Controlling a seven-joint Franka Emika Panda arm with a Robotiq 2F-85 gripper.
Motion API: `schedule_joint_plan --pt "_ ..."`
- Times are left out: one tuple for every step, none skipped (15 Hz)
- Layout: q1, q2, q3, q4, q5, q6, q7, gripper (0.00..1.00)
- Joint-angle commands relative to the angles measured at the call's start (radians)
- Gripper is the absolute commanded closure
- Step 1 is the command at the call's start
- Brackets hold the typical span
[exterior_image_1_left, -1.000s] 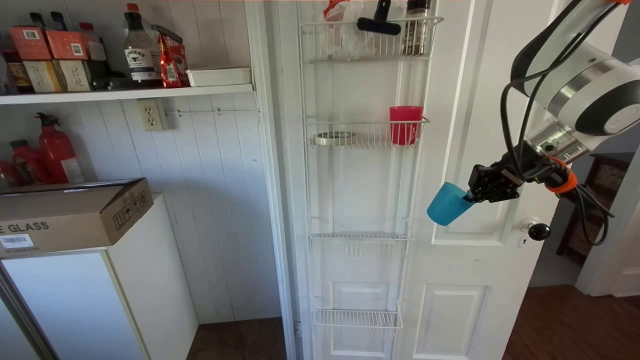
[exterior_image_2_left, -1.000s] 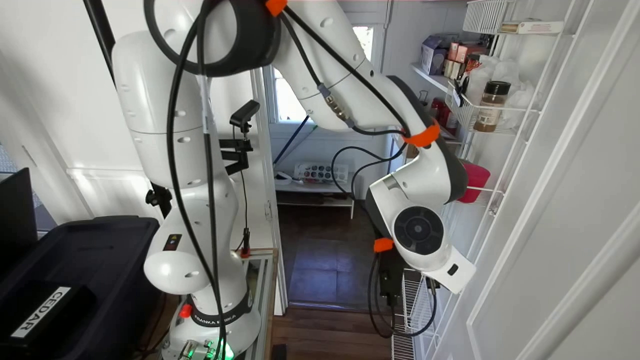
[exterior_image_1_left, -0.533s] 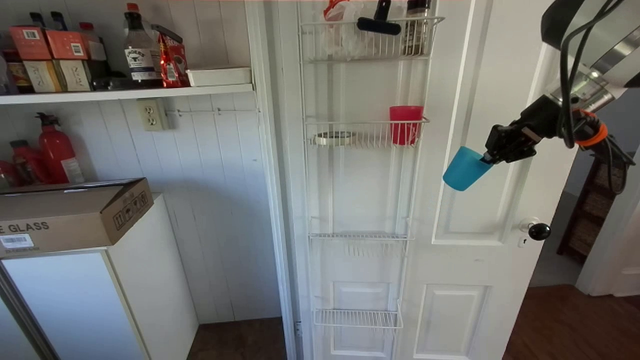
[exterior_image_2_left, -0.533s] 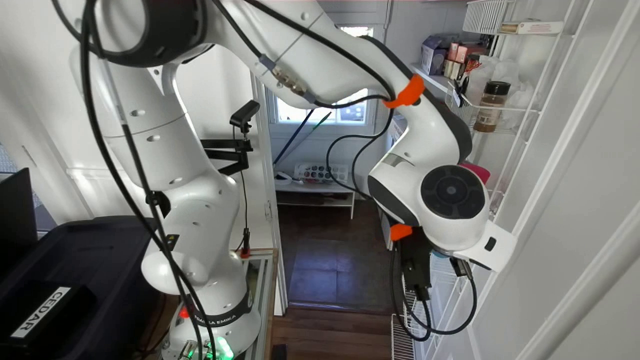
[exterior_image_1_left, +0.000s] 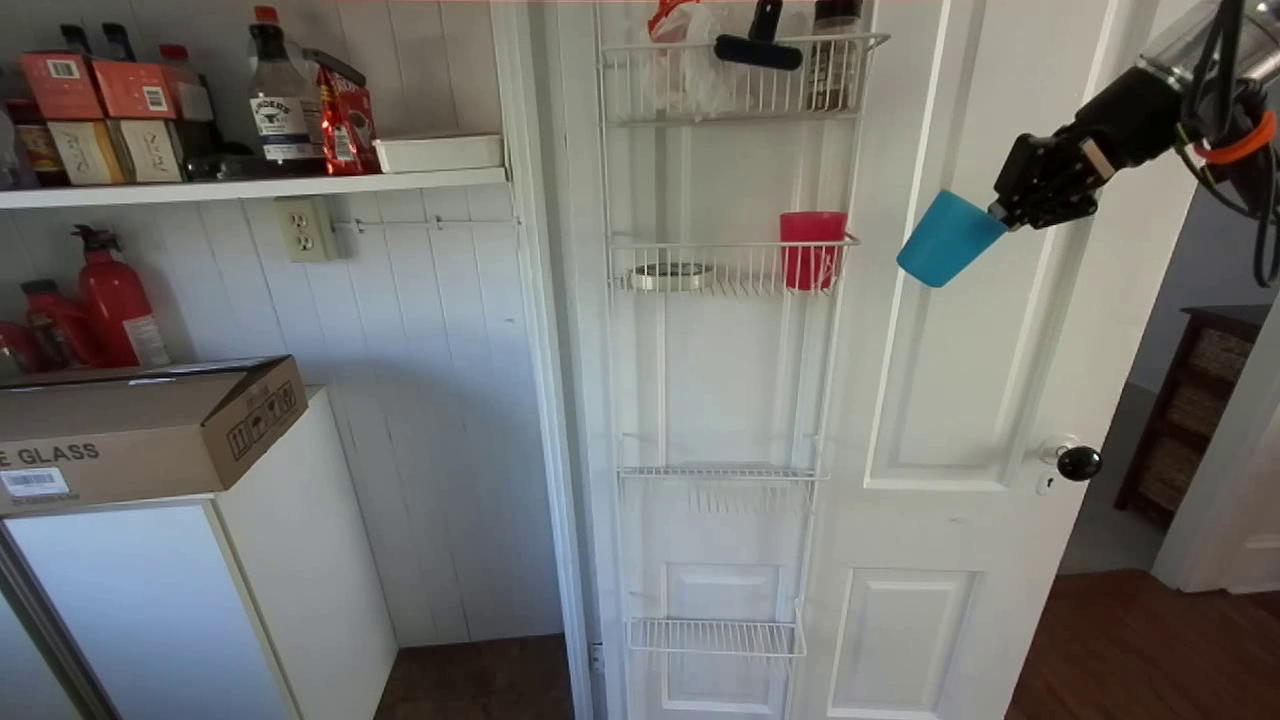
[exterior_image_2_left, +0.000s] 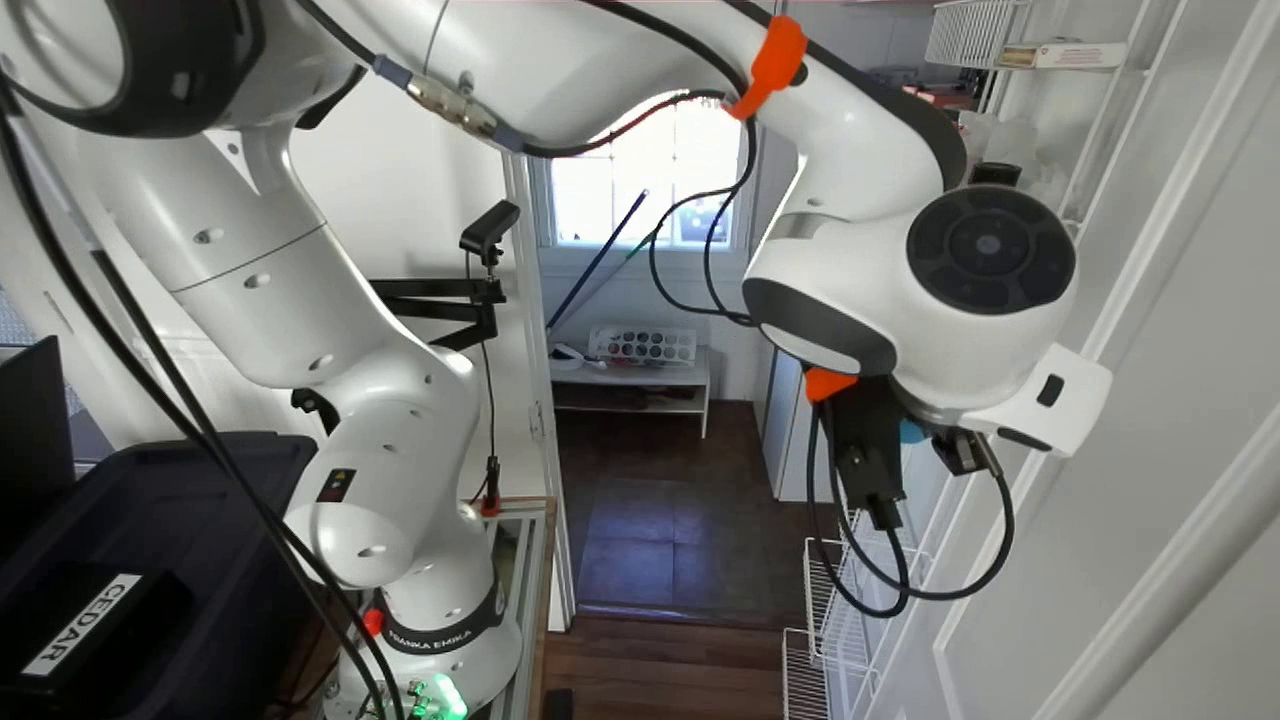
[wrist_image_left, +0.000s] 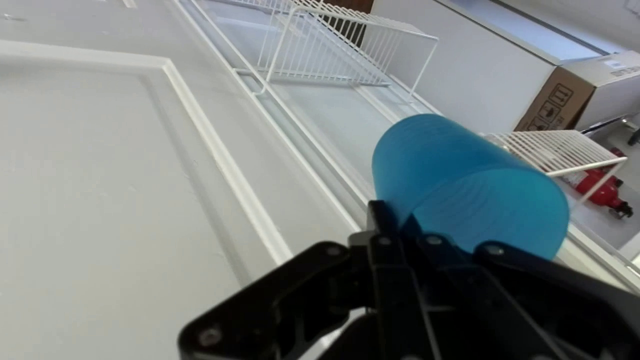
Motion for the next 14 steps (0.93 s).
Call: schedule_joint_plan --pt "0.016 -0.044 0.01 0.062 -0.102 -0.073 0.114 0.99" --pt "0.02 -0.047 0.011 0.08 -0.127 -0.08 0.131 0.99" --pt "0.03 -0.049 0.007 0.097 -0.135 -0.087 0.14 0.99" --pt "0.046 -0.05 0.001 0.11 -0.125 -0.094 0.134 0.99" --pt "0.058 -0.048 0.0 0.121 -0.117 -0.093 0.131 0.99" --pt "0.07 -0.043 0.001 0.131 -0.103 -0.088 0.122 0.99" --pt "0.082 -0.038 0.001 0.142 -0.095 -0.087 0.114 0.99" --pt "0.096 -0.032 0.003 0.149 -0.082 -0.081 0.107 0.99" --pt "0.107 -0.024 0.006 0.155 -0.078 -0.072 0.104 0.99" --pt "0.117 -0.017 0.008 0.162 -0.077 -0.07 0.103 0.99" --pt "0.126 -0.01 0.006 0.166 -0.069 -0.067 0.098 0.99" --pt "0.132 -0.003 0.006 0.168 -0.064 -0.063 0.101 0.99" --pt "0.137 0.004 0.003 0.17 -0.054 -0.062 0.101 0.99" --pt "0.137 0.012 0.002 0.171 -0.047 -0.058 0.107 0.99"
